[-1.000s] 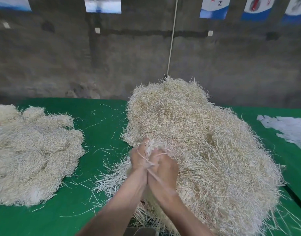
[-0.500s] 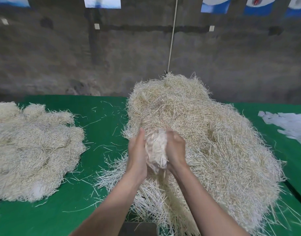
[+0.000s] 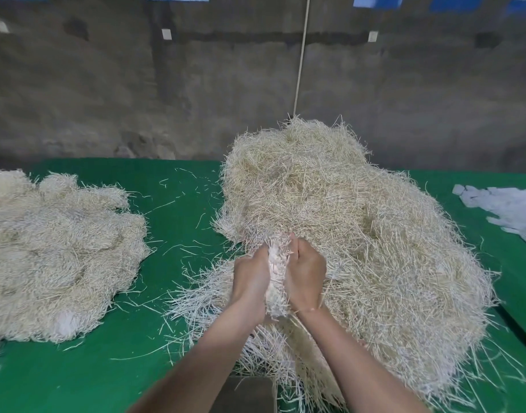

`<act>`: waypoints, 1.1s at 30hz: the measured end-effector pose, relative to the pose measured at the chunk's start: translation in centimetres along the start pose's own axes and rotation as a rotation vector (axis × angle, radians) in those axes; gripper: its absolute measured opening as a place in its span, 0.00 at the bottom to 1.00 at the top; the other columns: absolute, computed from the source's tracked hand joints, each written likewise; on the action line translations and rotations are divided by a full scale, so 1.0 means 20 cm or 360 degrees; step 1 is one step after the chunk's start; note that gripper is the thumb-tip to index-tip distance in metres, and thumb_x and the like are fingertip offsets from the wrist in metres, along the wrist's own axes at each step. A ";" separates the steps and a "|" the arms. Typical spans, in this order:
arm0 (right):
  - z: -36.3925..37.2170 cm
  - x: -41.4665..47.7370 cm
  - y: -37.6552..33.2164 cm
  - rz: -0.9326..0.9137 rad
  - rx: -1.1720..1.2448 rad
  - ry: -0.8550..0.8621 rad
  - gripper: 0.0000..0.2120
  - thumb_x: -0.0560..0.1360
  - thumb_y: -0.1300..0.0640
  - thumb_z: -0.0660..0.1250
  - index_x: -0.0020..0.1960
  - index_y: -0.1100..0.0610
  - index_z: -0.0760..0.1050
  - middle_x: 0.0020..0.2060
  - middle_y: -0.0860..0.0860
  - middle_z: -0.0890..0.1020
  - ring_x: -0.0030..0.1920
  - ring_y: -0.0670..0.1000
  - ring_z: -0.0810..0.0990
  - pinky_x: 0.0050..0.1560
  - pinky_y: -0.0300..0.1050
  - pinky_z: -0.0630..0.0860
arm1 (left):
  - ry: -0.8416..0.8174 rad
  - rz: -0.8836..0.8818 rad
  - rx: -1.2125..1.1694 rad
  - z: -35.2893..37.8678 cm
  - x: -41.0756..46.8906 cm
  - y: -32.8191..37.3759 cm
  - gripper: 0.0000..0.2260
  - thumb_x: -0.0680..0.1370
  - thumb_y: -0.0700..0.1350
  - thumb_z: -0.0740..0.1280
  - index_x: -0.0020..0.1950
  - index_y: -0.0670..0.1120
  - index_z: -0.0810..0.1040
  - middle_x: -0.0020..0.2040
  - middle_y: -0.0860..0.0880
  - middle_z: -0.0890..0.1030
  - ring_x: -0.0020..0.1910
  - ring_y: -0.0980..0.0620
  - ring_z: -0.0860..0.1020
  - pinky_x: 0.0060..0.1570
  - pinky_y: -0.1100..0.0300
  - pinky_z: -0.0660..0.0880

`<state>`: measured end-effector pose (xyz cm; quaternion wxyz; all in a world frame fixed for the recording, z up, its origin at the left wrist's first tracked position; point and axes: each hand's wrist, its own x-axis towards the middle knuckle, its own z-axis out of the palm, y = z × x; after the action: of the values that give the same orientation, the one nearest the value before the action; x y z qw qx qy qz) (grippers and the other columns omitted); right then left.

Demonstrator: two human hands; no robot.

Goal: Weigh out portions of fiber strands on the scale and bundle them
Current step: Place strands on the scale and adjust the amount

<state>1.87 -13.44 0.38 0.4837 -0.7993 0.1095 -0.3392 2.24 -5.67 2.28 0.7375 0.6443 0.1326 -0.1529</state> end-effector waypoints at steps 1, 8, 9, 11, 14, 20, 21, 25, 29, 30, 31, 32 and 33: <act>0.03 -0.05 -0.01 -0.0092 -0.0045 0.0036 0.21 0.81 0.54 0.55 0.29 0.53 0.63 0.22 0.43 0.63 0.23 0.43 0.60 0.27 0.35 0.59 | 0.0010 0.0085 -0.0008 0.00 0.02 0.03 0.08 0.81 0.48 0.60 0.48 0.45 0.74 0.33 0.51 0.73 0.31 0.57 0.74 0.32 0.63 0.75; 0.02 0.01 -0.01 0.0024 0.0019 -0.0131 0.19 0.80 0.59 0.56 0.31 0.53 0.65 0.27 0.47 0.70 0.27 0.46 0.65 0.28 0.44 0.64 | 0.0000 -0.0136 0.0051 -0.01 0.01 -0.01 0.19 0.81 0.53 0.58 0.62 0.39 0.72 0.53 0.42 0.82 0.52 0.49 0.81 0.52 0.52 0.78; -0.01 0.02 -0.01 0.0047 0.0062 -0.0152 0.14 0.81 0.56 0.57 0.36 0.52 0.68 0.34 0.48 0.74 0.33 0.45 0.69 0.35 0.42 0.67 | 0.0011 -0.0140 0.0110 -0.01 0.02 -0.02 0.23 0.81 0.55 0.58 0.70 0.41 0.66 0.66 0.40 0.74 0.64 0.42 0.73 0.63 0.44 0.70; -0.01 0.00 -0.03 0.0183 0.0304 -0.0455 0.14 0.78 0.41 0.55 0.60 0.46 0.68 0.60 0.45 0.73 0.56 0.41 0.71 0.57 0.41 0.69 | 0.0058 0.0148 0.0395 -0.02 0.06 -0.02 0.26 0.80 0.57 0.57 0.73 0.43 0.61 0.72 0.42 0.67 0.68 0.43 0.68 0.66 0.46 0.65; 0.00 -0.04 -0.05 0.0430 0.0594 -0.0874 0.34 0.67 0.26 0.54 0.70 0.37 0.58 0.64 0.42 0.68 0.54 0.38 0.72 0.55 0.38 0.72 | 0.0066 0.0568 0.0571 -0.02 0.09 0.02 0.16 0.79 0.50 0.62 0.63 0.45 0.66 0.66 0.45 0.71 0.60 0.51 0.72 0.61 0.53 0.70; 0.01 0.05 -0.05 0.0883 0.0654 -0.0194 0.23 0.77 0.40 0.58 0.65 0.55 0.68 0.56 0.58 0.77 0.54 0.53 0.80 0.56 0.43 0.77 | -0.0031 0.0303 -0.0196 -0.06 0.01 -0.11 0.45 0.62 0.74 0.65 0.73 0.59 0.53 0.74 0.49 0.61 0.71 0.49 0.63 0.68 0.38 0.61; 0.02 0.08 -0.05 0.0926 0.0708 -0.0082 0.31 0.78 0.40 0.57 0.71 0.61 0.61 0.63 0.61 0.73 0.62 0.56 0.75 0.63 0.47 0.72 | -0.0064 0.0225 -0.0153 -0.06 -0.01 -0.16 0.47 0.60 0.77 0.64 0.74 0.62 0.51 0.76 0.53 0.56 0.73 0.49 0.59 0.69 0.37 0.58; 0.07 0.03 -0.07 0.0778 0.0626 0.0085 0.29 0.79 0.42 0.53 0.72 0.61 0.61 0.66 0.59 0.71 0.65 0.56 0.71 0.68 0.54 0.66 | -0.0262 -0.0089 -0.0412 0.05 -0.07 -0.19 0.47 0.57 0.77 0.62 0.68 0.50 0.67 0.64 0.43 0.76 0.60 0.46 0.77 0.58 0.45 0.75; 0.06 -0.13 -0.06 0.0228 0.0368 -0.0105 0.14 0.80 0.50 0.57 0.44 0.58 0.74 0.40 0.50 0.77 0.39 0.42 0.73 0.43 0.45 0.71 | -0.0034 -0.0226 -0.0726 0.01 0.10 0.02 0.31 0.71 0.70 0.59 0.50 0.43 0.79 0.39 0.44 0.82 0.38 0.46 0.82 0.42 0.53 0.78; 0.05 -0.15 -0.06 0.0096 0.0323 -0.0125 0.13 0.79 0.51 0.59 0.38 0.55 0.70 0.35 0.47 0.73 0.34 0.41 0.69 0.38 0.41 0.66 | 0.0043 -0.0179 -0.0695 -0.01 0.13 0.05 0.28 0.73 0.67 0.61 0.54 0.43 0.78 0.41 0.45 0.81 0.41 0.45 0.81 0.45 0.52 0.77; 0.04 -0.15 -0.07 -0.0002 0.0239 -0.0154 0.14 0.78 0.47 0.59 0.37 0.52 0.67 0.34 0.46 0.71 0.34 0.41 0.67 0.37 0.38 0.63 | 0.0142 -0.0097 -0.0554 -0.02 0.14 0.05 0.25 0.75 0.64 0.62 0.57 0.43 0.77 0.44 0.47 0.80 0.43 0.47 0.80 0.46 0.54 0.76; 0.04 -0.14 -0.09 -0.0058 0.0131 -0.0173 0.14 0.76 0.42 0.58 0.39 0.50 0.65 0.37 0.45 0.70 0.36 0.42 0.67 0.37 0.35 0.62 | 0.0190 0.0021 -0.0392 -0.02 0.12 0.05 0.21 0.76 0.61 0.62 0.53 0.44 0.77 0.41 0.50 0.78 0.39 0.51 0.79 0.41 0.59 0.76; 0.03 -0.11 -0.10 -0.0070 0.0048 -0.0175 0.15 0.73 0.38 0.56 0.43 0.50 0.65 0.41 0.44 0.69 0.39 0.42 0.67 0.38 0.32 0.63 | 0.0151 0.0132 -0.0303 -0.01 0.10 0.03 0.18 0.78 0.59 0.61 0.47 0.45 0.78 0.36 0.51 0.78 0.34 0.54 0.78 0.34 0.63 0.75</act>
<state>0.29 -10.77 0.92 0.4936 -0.8115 0.0600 -0.3069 4.31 -5.48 2.01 0.7940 0.5828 0.1545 -0.0782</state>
